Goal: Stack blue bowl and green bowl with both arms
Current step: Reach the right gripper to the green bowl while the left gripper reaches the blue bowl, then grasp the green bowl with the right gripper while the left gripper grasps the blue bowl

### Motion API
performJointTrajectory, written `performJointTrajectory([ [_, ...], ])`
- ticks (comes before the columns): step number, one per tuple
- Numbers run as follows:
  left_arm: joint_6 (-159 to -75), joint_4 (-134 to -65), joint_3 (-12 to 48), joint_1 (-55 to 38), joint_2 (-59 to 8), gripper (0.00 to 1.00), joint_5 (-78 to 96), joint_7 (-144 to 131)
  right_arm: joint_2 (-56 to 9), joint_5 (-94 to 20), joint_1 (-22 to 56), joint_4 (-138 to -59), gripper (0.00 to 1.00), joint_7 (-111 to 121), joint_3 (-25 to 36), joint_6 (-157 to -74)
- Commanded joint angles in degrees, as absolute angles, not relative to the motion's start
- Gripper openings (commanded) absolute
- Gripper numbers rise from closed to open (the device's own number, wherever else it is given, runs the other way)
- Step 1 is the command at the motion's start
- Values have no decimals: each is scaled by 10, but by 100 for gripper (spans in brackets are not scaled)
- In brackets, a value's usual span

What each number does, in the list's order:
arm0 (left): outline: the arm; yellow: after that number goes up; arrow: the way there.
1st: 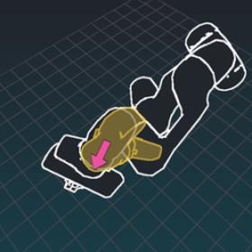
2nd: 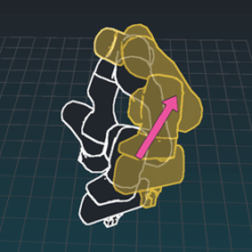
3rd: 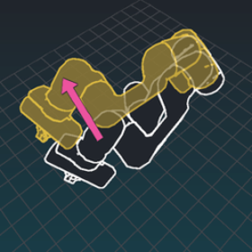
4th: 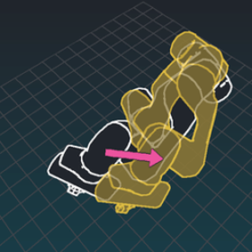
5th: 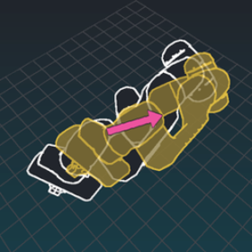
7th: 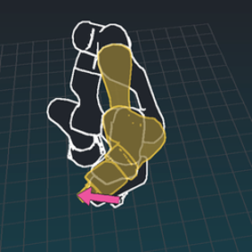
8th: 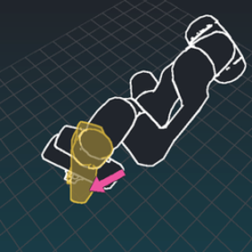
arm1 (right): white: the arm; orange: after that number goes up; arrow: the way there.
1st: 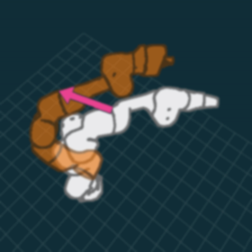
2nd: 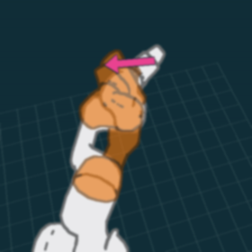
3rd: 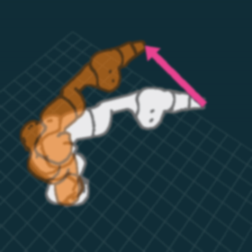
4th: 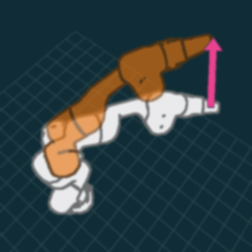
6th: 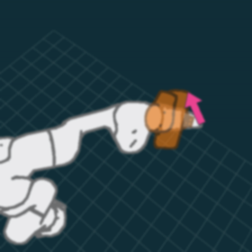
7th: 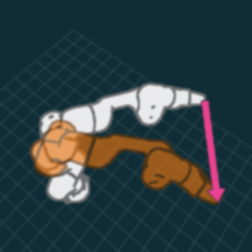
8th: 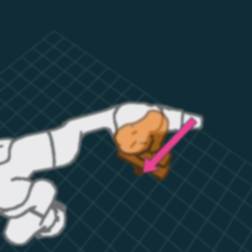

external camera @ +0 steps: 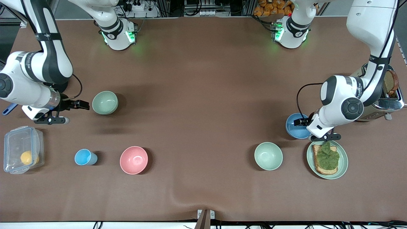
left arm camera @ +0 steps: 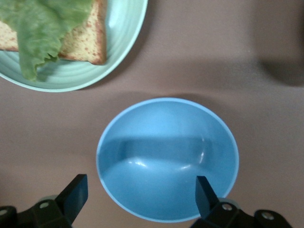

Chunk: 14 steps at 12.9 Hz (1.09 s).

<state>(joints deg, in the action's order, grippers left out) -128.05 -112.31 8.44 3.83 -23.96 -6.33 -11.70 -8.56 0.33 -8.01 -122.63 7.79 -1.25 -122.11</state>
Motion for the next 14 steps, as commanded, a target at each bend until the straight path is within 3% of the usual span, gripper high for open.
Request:
performJointTrajectory([
  [1,-1278,-1102,87,61,-258,100,-81,-117,-73,6,-91,-1279,100,95,-19,-1265],
  [7,-1277,-1097,87,67,-280,98,-88,-116,-81,4,-93,-1374,87,117,-19,-1398],
  [11,-1276,-1090,87,65,-289,83,-88,-117,-98,4,-95,-1404,87,119,-19,-1462],
  [14,-1276,-1090,87,64,-291,56,-88,-117,-108,4,-98,-1441,79,122,-19,-1534],
])
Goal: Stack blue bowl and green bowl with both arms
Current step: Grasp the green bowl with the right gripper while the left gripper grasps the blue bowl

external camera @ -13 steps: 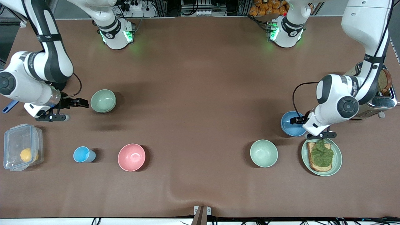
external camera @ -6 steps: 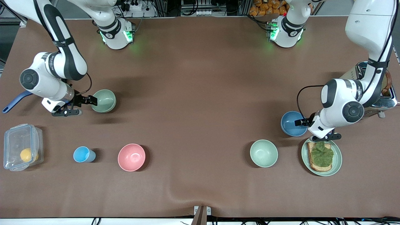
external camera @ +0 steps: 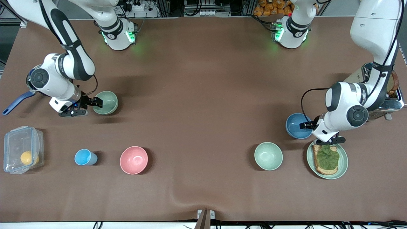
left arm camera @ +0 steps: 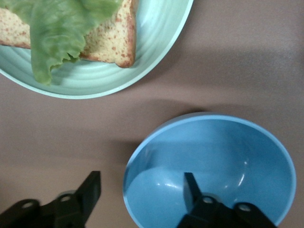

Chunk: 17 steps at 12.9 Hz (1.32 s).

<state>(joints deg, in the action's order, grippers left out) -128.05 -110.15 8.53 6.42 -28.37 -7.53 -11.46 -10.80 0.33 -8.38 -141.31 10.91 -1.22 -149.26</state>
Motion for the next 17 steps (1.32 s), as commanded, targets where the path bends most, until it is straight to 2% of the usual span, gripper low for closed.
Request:
performJointTrajectory([
  [1,-1276,-1091,87,63,-293,44,-88,-117,-109,4,-99,-1443,71,137,-19,-1536],
  [2,-1276,-1091,87,63,-294,33,-88,-117,-109,4,-101,-1443,56,150,-19,-1536],
  [3,-1275,-1091,87,63,-294,12,-89,-116,-109,4,-106,-1443,40,160,-19,-1536],
  [4,-1274,-1090,87,55,-294,0,-89,-122,-109,4,-110,-1442,23,170,-19,-1536],
  [5,-1274,-1090,87,55,-294,0,-89,-124,-109,4,-112,-1442,12,171,-20,-1535],
  [7,-1272,-1091,88,61,-294,0,-94,-102,-109,4,-113,-1441,0,171,-21,-1531],
  [10,-1271,-1081,88,62,-291,0,-96,-78,-109,-25,-106,-1427,0,159,-23,-1511],
  [13,-1259,-1068,92,57,-287,0,-95,-78,-105,-93,-90,-1370,0,134,-23,-1389],
  [17,-1199,-1017,94,55,-286,0,-94,-77,-97,-126,-65,-1362,0,68,-32,-1347],
])
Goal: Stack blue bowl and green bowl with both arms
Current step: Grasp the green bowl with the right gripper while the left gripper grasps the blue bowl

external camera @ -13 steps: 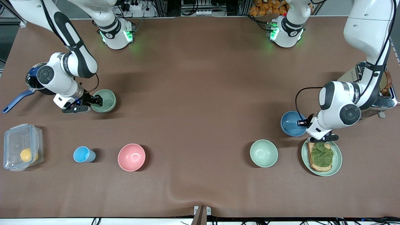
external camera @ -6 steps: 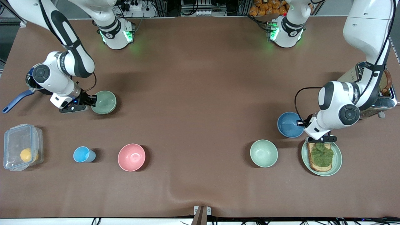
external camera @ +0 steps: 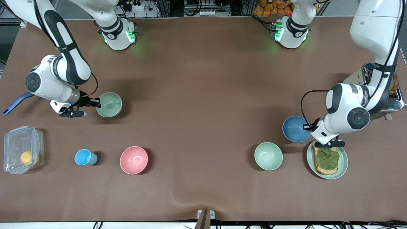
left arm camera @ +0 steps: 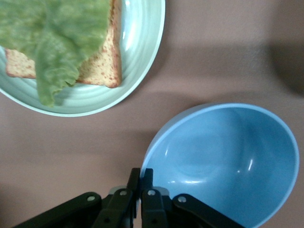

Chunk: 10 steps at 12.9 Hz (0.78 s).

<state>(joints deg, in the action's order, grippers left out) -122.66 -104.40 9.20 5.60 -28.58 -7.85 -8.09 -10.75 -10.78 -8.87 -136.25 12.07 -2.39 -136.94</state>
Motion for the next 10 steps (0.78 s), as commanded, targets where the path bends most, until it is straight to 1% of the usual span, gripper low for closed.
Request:
performJointTrajectory([
  [1,-1195,-1011,95,54,-286,0,-94,-78,-87,-127,-42,-1362,0,8,-38,-1338],
  [4,-1161,-980,95,48,-285,0,-95,-77,-69,-134,44,-1362,0,-153,-41,-1329],
  [6,-1149,-967,95,37,-285,0,-92,-79,-62,-172,113,-1360,0,-240,-42,-1332],
  [8,-1127,-948,95,28,-285,0,-87,-85,-67,-190,194,-1333,0,-351,-41,-1335],
  [10,-1102,-934,106,27,-279,0,-65,-88,-81,-191,248,-1297,0,-445,-41,-1336],
])
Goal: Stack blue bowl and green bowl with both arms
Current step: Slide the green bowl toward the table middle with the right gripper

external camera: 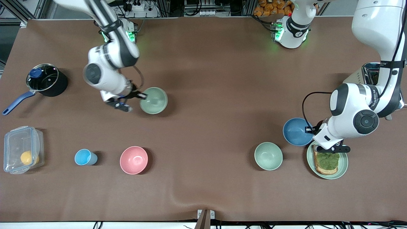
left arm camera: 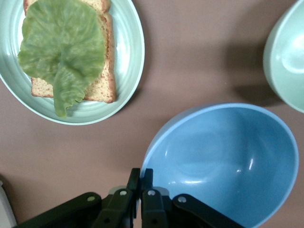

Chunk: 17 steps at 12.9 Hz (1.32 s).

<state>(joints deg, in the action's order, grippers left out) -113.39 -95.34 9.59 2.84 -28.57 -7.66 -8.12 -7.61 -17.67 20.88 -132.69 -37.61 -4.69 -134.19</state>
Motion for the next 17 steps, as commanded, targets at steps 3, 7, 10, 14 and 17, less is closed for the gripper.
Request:
performJointTrajectory([
  [3,-1097,-928,113,24,-274,0,-31,-101,-111,-194,317,-1249,0,-561,-41,-1358],
  [7,-1097,-929,113,4,-278,0,-28,-141,-193,-193,412,-1210,0,-684,-40,-1472],
  [10,-1097,-931,114,-3,-279,0,-28,-163,-227,-192,446,-1185,0,-735,-40,-1504],
  [14,-1097,-928,115,-4,-277,0,-28,-168,-254,-192,473,-1179,0,-751,-39,-1534],
  [17,-1097,-913,115,-5,-276,0,-29,-170,-265,-189,490,-1178,0,-763,-34,-1540],
])
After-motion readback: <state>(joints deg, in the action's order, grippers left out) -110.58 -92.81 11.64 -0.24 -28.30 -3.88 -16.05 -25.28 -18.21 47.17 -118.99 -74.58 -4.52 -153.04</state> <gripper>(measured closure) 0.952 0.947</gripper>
